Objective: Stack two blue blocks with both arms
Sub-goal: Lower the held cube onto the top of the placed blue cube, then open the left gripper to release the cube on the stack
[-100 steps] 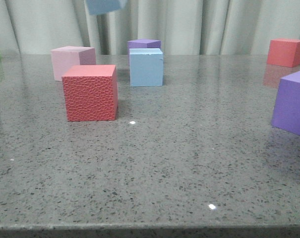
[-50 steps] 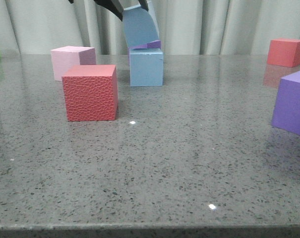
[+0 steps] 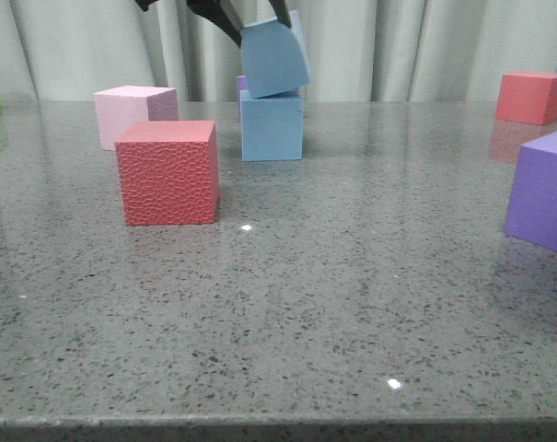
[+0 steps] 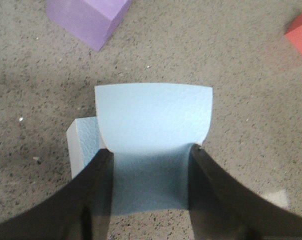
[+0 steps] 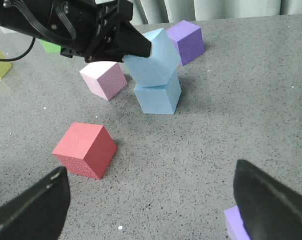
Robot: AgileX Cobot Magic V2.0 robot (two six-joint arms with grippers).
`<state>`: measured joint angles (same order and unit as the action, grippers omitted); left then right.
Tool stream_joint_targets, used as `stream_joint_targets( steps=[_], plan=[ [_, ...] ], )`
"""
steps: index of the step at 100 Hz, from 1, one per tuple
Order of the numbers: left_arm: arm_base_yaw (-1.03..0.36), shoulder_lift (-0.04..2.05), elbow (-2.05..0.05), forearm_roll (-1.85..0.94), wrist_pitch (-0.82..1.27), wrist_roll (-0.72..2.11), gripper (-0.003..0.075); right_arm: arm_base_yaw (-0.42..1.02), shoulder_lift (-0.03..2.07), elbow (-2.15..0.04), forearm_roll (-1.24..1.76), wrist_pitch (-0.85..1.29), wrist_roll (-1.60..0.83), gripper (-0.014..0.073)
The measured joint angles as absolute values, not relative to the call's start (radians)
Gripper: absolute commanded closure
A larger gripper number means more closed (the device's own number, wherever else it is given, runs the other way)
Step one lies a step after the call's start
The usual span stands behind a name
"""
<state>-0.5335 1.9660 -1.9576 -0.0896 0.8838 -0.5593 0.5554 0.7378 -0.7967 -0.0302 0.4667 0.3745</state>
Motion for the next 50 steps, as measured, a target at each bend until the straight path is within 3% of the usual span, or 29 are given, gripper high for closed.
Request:
stream_joint_targets(
  steps=[38, 50],
  plan=[
    [-0.534, 1.966, -1.96, -0.079, 0.893, -0.56, 0.0647, 0.555, 0.738, -0.797, -0.031, 0.467, 0.375, -0.0061],
    [-0.534, 1.966, -1.96, -0.079, 0.893, -0.56, 0.0529, 0.555, 0.738, -0.797, -0.031, 0.467, 0.375, -0.0061]
  ],
)
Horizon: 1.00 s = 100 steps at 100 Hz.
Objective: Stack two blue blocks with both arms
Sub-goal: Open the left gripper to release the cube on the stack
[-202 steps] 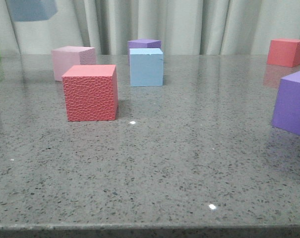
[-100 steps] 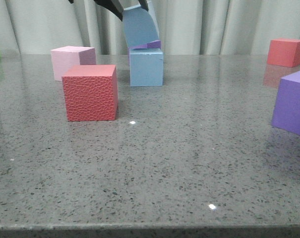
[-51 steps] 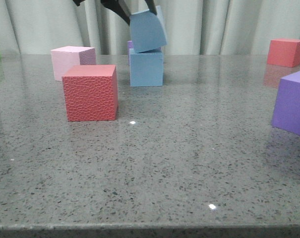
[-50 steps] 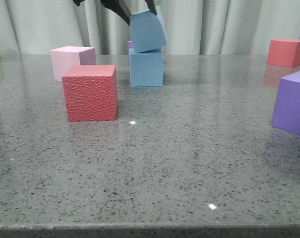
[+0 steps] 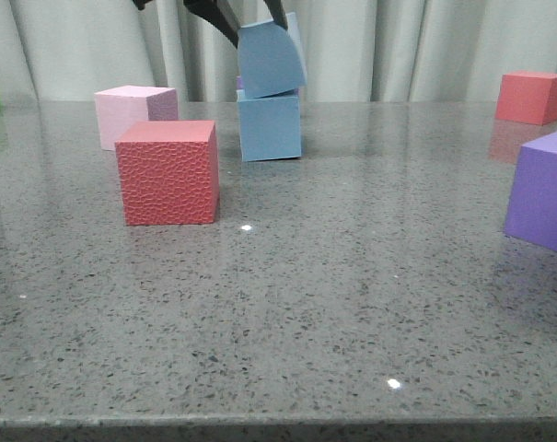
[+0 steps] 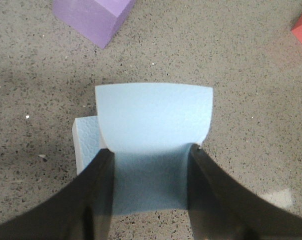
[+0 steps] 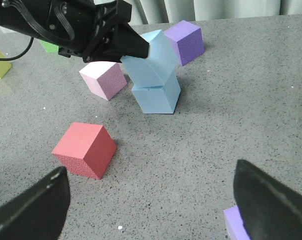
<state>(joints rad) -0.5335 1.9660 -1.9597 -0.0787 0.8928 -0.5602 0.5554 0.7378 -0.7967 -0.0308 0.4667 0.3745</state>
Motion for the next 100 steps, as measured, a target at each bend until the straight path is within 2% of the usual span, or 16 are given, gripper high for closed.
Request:
stream_joint_targets(
  steps=[14, 21, 26, 69, 100],
  plan=[
    [-0.534, 1.966, -1.96, -0.079, 0.893, -0.56, 0.0292, 0.555, 0.738, -0.797, -0.031, 0.467, 0.373, -0.0061],
    [-0.534, 1.966, -1.96, -0.079, 0.891, -0.56, 0.0219, 0.555, 0.738, -0.797, -0.031, 0.467, 0.373, -0.0061],
    [-0.534, 1.966, -1.96, -0.079, 0.891, -0.56, 0.0197, 0.555, 0.738, -0.797, -0.031, 0.467, 0.373, -0.0061],
    [-0.538, 1.958, -1.962, -0.074, 0.899, -0.56, 0.0197, 0.555, 0.738, -0.797, -0.031, 0.469, 0.373, -0.0061],
    [-0.574, 1.871, -1.962, 0.005, 0.901, -0.562, 0.0218, 0.555, 0.738, -0.797, -0.032, 0.47, 0.373, -0.0061]
  ],
)
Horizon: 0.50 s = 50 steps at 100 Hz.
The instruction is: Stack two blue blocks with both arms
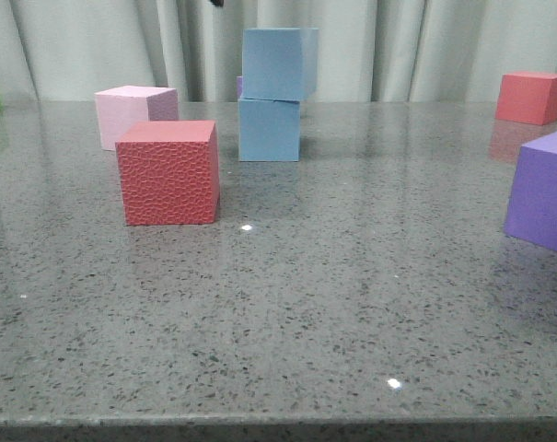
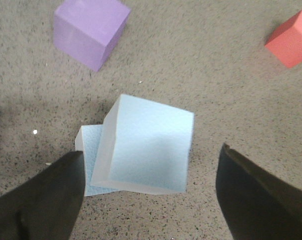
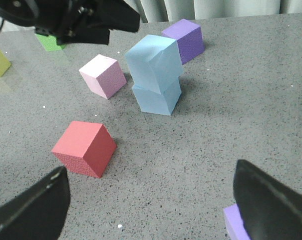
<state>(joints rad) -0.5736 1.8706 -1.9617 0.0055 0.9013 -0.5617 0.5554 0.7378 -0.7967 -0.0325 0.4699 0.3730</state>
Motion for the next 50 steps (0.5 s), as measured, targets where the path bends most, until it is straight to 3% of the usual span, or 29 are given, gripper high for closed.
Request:
stream_joint_targets(
  steps=[25, 50],
  plan=[
    [-0.646, 1.78, -1.963, 0.178, 0.958, -0.562, 0.0274, 0.555, 0.732, -0.797, -0.032, 0.471, 0.373, -0.0061],
    [-0.735, 1.67, -1.916, 0.425, 1.161, -0.558, 0.0349, 0.555, 0.662, -0.797, -0.087, 0.476, 0.373, -0.0061]
  ],
)
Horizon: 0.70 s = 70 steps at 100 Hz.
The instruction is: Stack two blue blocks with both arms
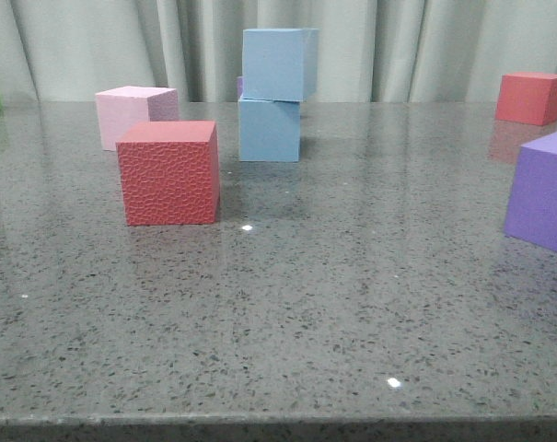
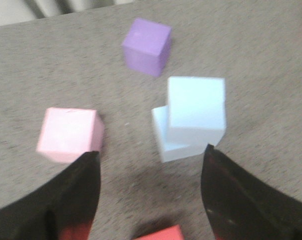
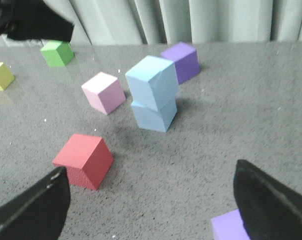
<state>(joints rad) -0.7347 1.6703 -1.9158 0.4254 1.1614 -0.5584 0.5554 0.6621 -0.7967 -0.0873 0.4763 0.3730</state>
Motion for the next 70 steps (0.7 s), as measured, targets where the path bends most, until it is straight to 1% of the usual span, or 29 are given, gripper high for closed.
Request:
stream_joint_targets(
  steps=[8, 15, 39, 70],
  plan=[
    [-0.753, 1.624, -1.857, 0.457, 1.166, -0.558, 0.0391, 0.555, 0.64, -0.797, -0.1, 0.488, 0.373, -0.0061],
    [-0.766, 1.574, -1.788, 0.466, 1.149, -0.56, 0.0449, 0.555, 0.627, -0.797, -0.104, 0.504, 0.373, -0.0061],
    [-0.772, 1.358, -1.508, 0.469, 1.039, -0.609, 0.0738, 0.555, 0.596, -0.797, -0.114, 0.54, 0.373, -0.0061],
    [-0.772, 1.089, -1.206, 0.476, 0.956, -0.631, 0.0738, 0.555, 0.596, -0.797, -0.118, 0.581, 0.373, -0.0061]
  ],
)
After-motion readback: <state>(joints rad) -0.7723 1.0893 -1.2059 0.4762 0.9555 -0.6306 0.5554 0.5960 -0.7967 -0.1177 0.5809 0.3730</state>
